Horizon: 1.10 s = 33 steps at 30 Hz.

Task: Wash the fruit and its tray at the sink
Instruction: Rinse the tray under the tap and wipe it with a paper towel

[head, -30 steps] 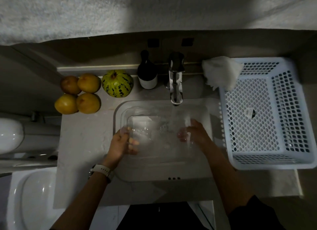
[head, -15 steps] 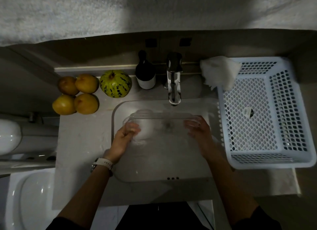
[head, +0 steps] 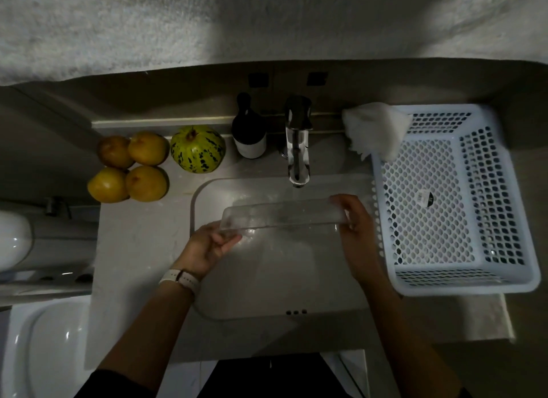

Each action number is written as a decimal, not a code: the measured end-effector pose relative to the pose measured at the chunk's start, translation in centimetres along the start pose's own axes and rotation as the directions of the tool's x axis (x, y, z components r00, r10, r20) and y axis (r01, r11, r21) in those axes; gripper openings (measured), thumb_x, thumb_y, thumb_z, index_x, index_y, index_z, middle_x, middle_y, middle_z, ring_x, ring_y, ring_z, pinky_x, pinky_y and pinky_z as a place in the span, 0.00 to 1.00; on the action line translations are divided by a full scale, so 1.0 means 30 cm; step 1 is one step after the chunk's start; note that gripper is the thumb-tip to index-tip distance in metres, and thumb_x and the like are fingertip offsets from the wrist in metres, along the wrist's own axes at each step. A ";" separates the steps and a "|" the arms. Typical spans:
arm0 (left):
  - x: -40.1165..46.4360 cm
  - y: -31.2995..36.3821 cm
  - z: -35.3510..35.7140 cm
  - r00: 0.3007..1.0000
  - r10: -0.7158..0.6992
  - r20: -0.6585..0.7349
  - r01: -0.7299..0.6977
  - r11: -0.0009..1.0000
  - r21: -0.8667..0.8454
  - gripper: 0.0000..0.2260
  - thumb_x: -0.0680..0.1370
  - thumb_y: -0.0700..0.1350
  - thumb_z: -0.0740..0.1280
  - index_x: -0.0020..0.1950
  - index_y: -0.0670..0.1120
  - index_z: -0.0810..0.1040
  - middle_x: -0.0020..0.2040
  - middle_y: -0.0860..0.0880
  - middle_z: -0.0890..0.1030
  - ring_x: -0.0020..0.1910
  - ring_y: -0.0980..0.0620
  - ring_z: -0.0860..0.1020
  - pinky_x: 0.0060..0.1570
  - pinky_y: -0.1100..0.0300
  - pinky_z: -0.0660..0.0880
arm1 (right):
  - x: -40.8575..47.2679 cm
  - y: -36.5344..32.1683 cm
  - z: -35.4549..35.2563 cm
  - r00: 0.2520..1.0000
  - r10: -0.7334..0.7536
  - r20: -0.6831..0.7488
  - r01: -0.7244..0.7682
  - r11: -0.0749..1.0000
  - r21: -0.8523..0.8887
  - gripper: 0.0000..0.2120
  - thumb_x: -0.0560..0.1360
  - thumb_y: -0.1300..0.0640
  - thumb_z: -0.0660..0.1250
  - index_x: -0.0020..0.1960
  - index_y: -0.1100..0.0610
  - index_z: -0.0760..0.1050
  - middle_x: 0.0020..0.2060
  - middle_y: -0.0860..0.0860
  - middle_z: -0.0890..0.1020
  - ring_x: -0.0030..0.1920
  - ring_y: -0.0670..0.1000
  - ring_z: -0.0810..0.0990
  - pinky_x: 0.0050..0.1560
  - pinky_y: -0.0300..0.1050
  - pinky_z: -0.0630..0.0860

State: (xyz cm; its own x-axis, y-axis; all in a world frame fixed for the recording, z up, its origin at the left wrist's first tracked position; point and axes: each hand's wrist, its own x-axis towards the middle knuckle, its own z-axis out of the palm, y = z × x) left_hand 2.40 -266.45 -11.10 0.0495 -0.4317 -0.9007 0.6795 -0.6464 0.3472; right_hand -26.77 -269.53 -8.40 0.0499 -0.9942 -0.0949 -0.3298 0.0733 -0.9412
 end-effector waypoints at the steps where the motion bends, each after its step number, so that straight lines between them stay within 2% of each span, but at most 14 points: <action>1: 0.010 0.007 -0.012 0.998 -0.064 0.002 0.064 0.989 -0.131 0.09 0.77 0.30 0.55 0.47 0.36 0.75 0.49 0.38 0.73 0.60 0.37 0.71 0.64 0.38 0.72 | 0.008 -0.002 -0.001 1.000 -0.025 -0.001 0.025 1.000 -0.006 0.23 0.72 0.80 0.57 0.59 0.59 0.74 0.55 0.52 0.79 0.58 0.52 0.78 0.61 0.55 0.75; 4: -0.020 0.026 -0.001 0.980 -0.133 0.149 0.167 0.955 -0.246 0.10 0.77 0.42 0.65 0.56 0.41 0.80 0.61 0.37 0.75 0.67 0.33 0.70 0.58 0.34 0.73 | 0.017 -0.008 0.005 0.997 -0.072 0.018 0.073 0.997 -0.034 0.24 0.69 0.82 0.56 0.59 0.63 0.74 0.55 0.55 0.78 0.59 0.54 0.77 0.62 0.58 0.73; 6: -0.025 0.036 0.004 0.965 -0.166 0.204 0.220 0.934 -0.282 0.18 0.78 0.40 0.62 0.67 0.40 0.73 0.67 0.32 0.73 0.66 0.32 0.73 0.57 0.38 0.75 | 0.004 -0.006 0.007 0.994 -0.096 0.050 0.100 0.993 -0.067 0.24 0.70 0.82 0.56 0.60 0.64 0.73 0.56 0.56 0.77 0.60 0.53 0.76 0.64 0.57 0.72; 8: -0.028 0.041 0.001 0.957 -0.211 0.199 0.272 0.893 -0.359 0.18 0.77 0.35 0.59 0.66 0.34 0.72 0.66 0.28 0.71 0.64 0.37 0.74 0.55 0.47 0.78 | -0.016 -0.006 0.002 0.996 -0.049 0.078 0.054 0.996 -0.066 0.21 0.74 0.76 0.57 0.61 0.57 0.73 0.58 0.55 0.76 0.61 0.52 0.75 0.65 0.55 0.71; 10: -0.027 0.040 -0.006 0.956 -0.247 0.161 0.290 0.885 -0.364 0.18 0.73 0.32 0.58 0.62 0.30 0.73 0.61 0.26 0.74 0.59 0.41 0.78 0.57 0.62 0.75 | -0.045 -0.008 -0.005 0.994 0.024 0.106 -0.014 0.995 -0.097 0.24 0.77 0.73 0.56 0.62 0.48 0.69 0.61 0.53 0.75 0.63 0.50 0.74 0.68 0.52 0.70; 13: -0.003 0.024 -0.022 0.954 -0.243 0.176 0.289 0.900 -0.325 0.20 0.57 0.19 0.66 0.48 0.27 0.77 0.39 0.30 0.80 0.30 0.40 0.83 0.33 0.68 0.77 | -0.086 0.000 -0.024 0.988 0.054 0.145 -0.022 0.977 -0.214 0.29 0.76 0.76 0.56 0.69 0.49 0.65 0.68 0.46 0.68 0.70 0.40 0.66 0.72 0.38 0.62; 14: 0.001 0.018 -0.030 0.939 -0.266 0.216 0.323 0.898 -0.298 0.22 0.51 0.15 0.69 0.42 0.27 0.78 0.34 0.32 0.80 0.25 0.40 0.81 0.32 0.71 0.76 | -0.095 -0.001 -0.029 0.987 0.088 0.133 -0.054 0.970 -0.235 0.29 0.77 0.75 0.55 0.71 0.50 0.65 0.68 0.44 0.68 0.70 0.38 0.64 0.73 0.37 0.61; 16: -0.004 -0.001 -0.047 0.936 -0.299 0.184 0.340 0.903 -0.261 0.15 0.62 0.15 0.64 0.40 0.29 0.80 0.30 0.37 0.80 0.23 0.43 0.80 0.33 0.76 0.75 | -0.110 -0.005 -0.033 0.982 0.157 0.107 -0.133 0.971 -0.201 0.24 0.80 0.72 0.54 0.73 0.54 0.64 0.70 0.47 0.68 0.71 0.41 0.65 0.73 0.39 0.61; 18: 0.003 -0.032 -0.038 0.986 -0.146 0.082 0.161 0.964 -0.212 0.22 0.77 0.25 0.53 0.38 0.37 0.85 0.31 0.43 0.81 0.24 0.53 0.80 0.24 0.72 0.74 | -0.119 -0.021 -0.025 0.970 0.225 0.097 -0.216 0.972 -0.098 0.22 0.81 0.70 0.53 0.73 0.58 0.63 0.71 0.51 0.68 0.72 0.47 0.65 0.70 0.33 0.64; 21: 0.016 -0.080 -0.037 0.995 -0.045 0.093 0.059 0.985 -0.160 0.26 0.82 0.34 0.53 0.35 0.42 0.86 0.32 0.47 0.83 0.27 0.57 0.81 0.23 0.69 0.74 | -0.122 -0.037 -0.008 0.945 0.317 0.084 -0.322 0.945 0.058 0.21 0.82 0.67 0.54 0.74 0.56 0.62 0.71 0.51 0.68 0.69 0.49 0.69 0.59 0.25 0.69; 25: 0.035 -0.113 -0.068 0.990 0.043 0.137 -0.034 0.997 -0.066 0.16 0.83 0.39 0.55 0.49 0.46 0.83 0.33 0.51 0.83 0.29 0.61 0.81 0.27 0.69 0.76 | -0.125 -0.020 0.005 0.916 0.392 0.085 -0.397 0.854 0.335 0.21 0.81 0.64 0.57 0.73 0.55 0.64 0.67 0.52 0.74 0.64 0.52 0.77 0.61 0.51 0.76; 27: 0.045 -0.125 -0.063 0.981 0.134 0.140 -0.141 0.989 0.040 0.10 0.81 0.42 0.59 0.55 0.47 0.80 0.39 0.52 0.85 0.36 0.60 0.82 0.33 0.68 0.79 | -0.116 0.006 0.003 0.896 0.438 0.066 -0.422 0.799 0.428 0.19 0.82 0.60 0.56 0.73 0.51 0.64 0.61 0.52 0.80 0.58 0.54 0.81 0.55 0.53 0.78; 30: 0.052 -0.136 -0.052 0.967 0.212 0.142 -0.236 0.954 0.184 0.09 0.82 0.47 0.60 0.50 0.46 0.79 0.34 0.49 0.79 0.33 0.53 0.77 0.29 0.65 0.76 | -0.073 0.054 0.008 0.842 0.532 0.088 -0.523 0.767 0.371 0.15 0.82 0.50 0.55 0.68 0.49 0.69 0.52 0.52 0.83 0.48 0.55 0.84 0.40 0.49 0.81; 33: 0.057 -0.144 -0.045 0.967 0.231 0.107 -0.253 0.924 0.288 0.12 0.83 0.50 0.58 0.49 0.44 0.77 0.27 0.53 0.72 0.23 0.57 0.69 0.21 0.67 0.68 | -0.023 0.095 0.033 0.775 0.627 0.083 -0.617 0.722 0.311 0.16 0.80 0.50 0.59 0.56 0.62 0.74 0.36 0.54 0.78 0.34 0.54 0.78 0.32 0.43 0.76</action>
State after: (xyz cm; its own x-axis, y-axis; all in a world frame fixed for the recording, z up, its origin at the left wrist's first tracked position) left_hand 0.53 -263.55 -14.50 0.1264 -0.6342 -0.7627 0.4040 -0.6693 0.6235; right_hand -26.83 -268.56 -11.33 -0.0897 -0.7180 -0.6902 0.0244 0.6912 -0.7223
